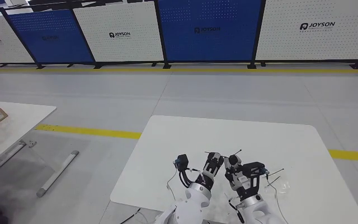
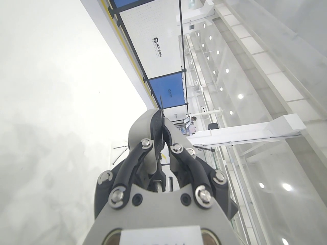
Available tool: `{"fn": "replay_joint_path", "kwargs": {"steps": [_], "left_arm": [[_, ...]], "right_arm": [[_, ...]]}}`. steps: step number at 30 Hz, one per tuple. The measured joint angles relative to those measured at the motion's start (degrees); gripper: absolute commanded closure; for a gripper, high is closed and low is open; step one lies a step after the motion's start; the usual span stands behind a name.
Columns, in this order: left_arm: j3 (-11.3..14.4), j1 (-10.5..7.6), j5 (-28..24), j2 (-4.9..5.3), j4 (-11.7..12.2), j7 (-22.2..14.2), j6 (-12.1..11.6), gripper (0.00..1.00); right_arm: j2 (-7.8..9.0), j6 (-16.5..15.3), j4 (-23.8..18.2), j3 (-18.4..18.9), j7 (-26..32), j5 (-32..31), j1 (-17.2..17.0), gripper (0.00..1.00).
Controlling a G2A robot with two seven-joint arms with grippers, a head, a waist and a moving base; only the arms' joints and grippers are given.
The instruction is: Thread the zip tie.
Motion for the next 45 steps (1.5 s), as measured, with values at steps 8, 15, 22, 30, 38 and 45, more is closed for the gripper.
{"fn": "replay_joint_path", "kwargs": {"steps": [8, 15, 22, 30, 38, 45], "left_arm": [[0.0, -0.05, 0.1, -0.08, 0.1, 0.0, 0.0, 1.0], [0.0, 0.02, 0.3, -0.12, 0.1, 0.0, -0.1, 1.0], [-0.1, 0.25, 0.1, -0.17, -0.4, 0.2, -0.9, 1.0], [0.1, 0.66, 0.3, -0.13, -0.9, -0.6, -2.5, 1.0], [0.0, 1.19, -0.4, -0.05, -1.3, -1.7, -4.8, 1.0], [0.1, 1.54, -0.3, 0.0, -1.9, -1.8, -5.3, 1.0]], "right_arm": [[-0.01, 0.2, -0.1, 0.0, 0.1, -0.4, 0.0, 1.0], [-0.03, 0.4, -0.1, -0.1, 0.2, -0.4, 0.1, 1.0], [-0.05, 0.5, 0.0, -0.3, 0.6, -0.8, 0.2, 1.0], [-0.13, 0.7, 0.6, -0.8, 1.0, -1.5, 0.6, 1.0], [-0.12, 0.6, 1.0, -1.0, 1.3, -2.2, 0.7, 1.0], [-0.12, 0.4, 1.4, -1.0, 1.3, -2.3, 0.7, 1.0]]}}
